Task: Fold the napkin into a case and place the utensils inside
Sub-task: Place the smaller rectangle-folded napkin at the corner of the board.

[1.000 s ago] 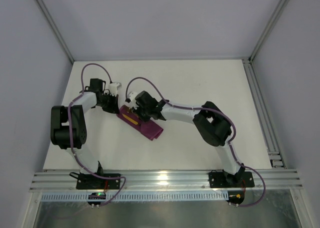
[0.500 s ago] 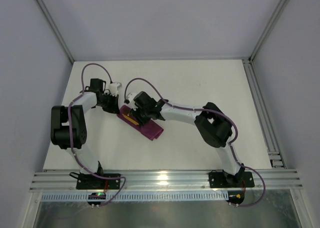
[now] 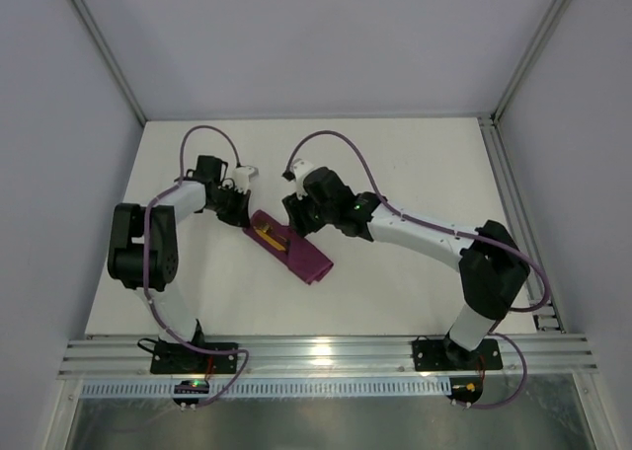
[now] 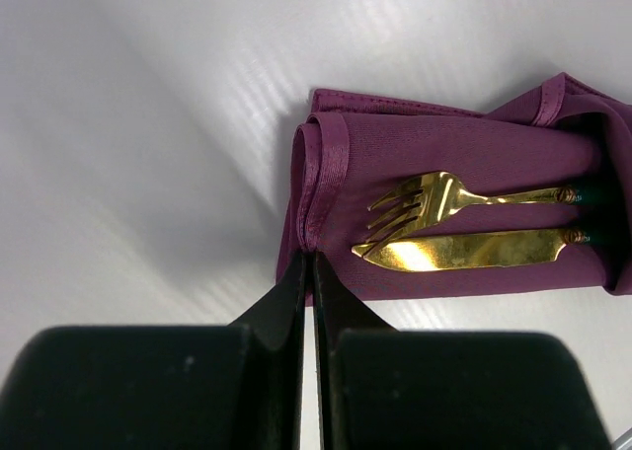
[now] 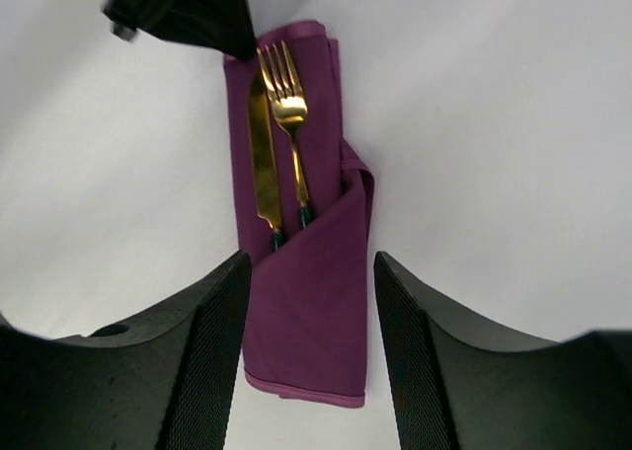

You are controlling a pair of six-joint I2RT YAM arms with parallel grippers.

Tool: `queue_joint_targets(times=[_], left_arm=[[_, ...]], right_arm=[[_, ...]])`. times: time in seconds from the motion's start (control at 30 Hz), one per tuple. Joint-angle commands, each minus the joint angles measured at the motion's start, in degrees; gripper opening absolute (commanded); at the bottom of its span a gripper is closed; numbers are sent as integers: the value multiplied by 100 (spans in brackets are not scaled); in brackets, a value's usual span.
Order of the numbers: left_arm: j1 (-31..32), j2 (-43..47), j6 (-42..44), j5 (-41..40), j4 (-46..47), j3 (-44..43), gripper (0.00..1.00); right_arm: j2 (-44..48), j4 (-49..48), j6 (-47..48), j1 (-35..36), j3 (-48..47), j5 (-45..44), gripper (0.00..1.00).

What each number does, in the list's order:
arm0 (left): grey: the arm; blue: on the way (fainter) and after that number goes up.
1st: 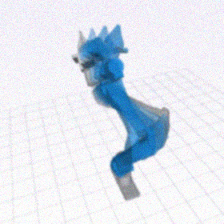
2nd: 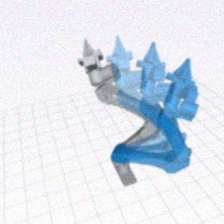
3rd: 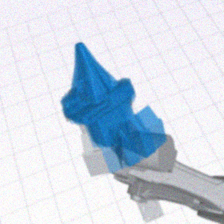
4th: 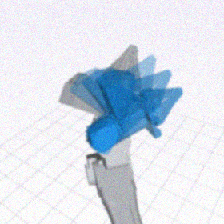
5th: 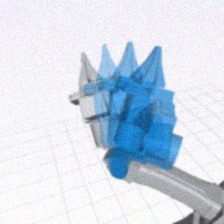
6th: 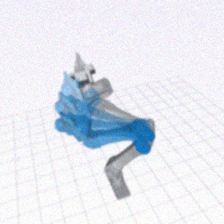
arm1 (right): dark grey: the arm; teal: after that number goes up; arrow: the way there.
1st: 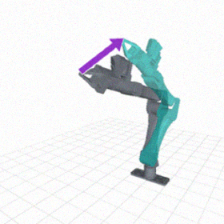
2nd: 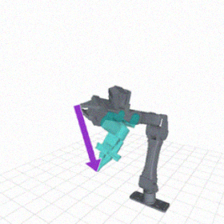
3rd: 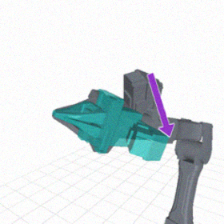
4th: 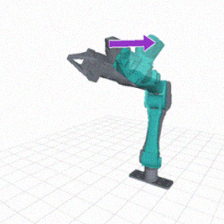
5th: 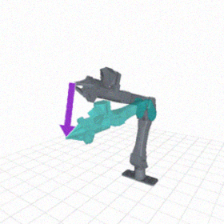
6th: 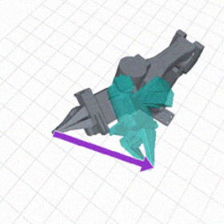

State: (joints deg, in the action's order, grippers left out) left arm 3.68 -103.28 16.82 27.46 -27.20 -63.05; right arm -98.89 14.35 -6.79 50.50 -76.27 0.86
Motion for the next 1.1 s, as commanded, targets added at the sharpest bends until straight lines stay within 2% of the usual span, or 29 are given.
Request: queue_joint_targets(times=[0.0, 0.23, 0.37, 0.5, 0.63, 0.83, 0.9, 1.07], left_arm=[[316, -148, -73, 66, 136, -252, 0], [948, -640, -205, -74, -65, -945, 0], [1494, -1061, 4, -627, -346, -1638, 0], [1741, -1325, 94, -593, -611, -2148, 0], [1960, -1650, 111, -733, -839, -2641, 0], [2215, -2090, 146, -865, -1103, -3134, 0], [2233, -2117, 164, -927, -1112, -3179, 0], [2242, -2099, 199, -1111, -1094, -3222, 0]], right_arm=[[326, 190, -367, -14, 727, -446, 57], [1089, 394, -674, -189, 1605, -860, 57], [1662, 78, -877, -558, 2325, -658, 60], [1681, -186, -851, -917, 2477, -202, 60], [1224, -678, -982, -1419, 2345, 510, 59], [-401, -1074, -1430, -1965, 1283, 1538, 52], [-927, -1162, -1492, -1983, 861, 1767, 50], [-1352, -1600, -1930, -2105, 640, 1874, 45]])
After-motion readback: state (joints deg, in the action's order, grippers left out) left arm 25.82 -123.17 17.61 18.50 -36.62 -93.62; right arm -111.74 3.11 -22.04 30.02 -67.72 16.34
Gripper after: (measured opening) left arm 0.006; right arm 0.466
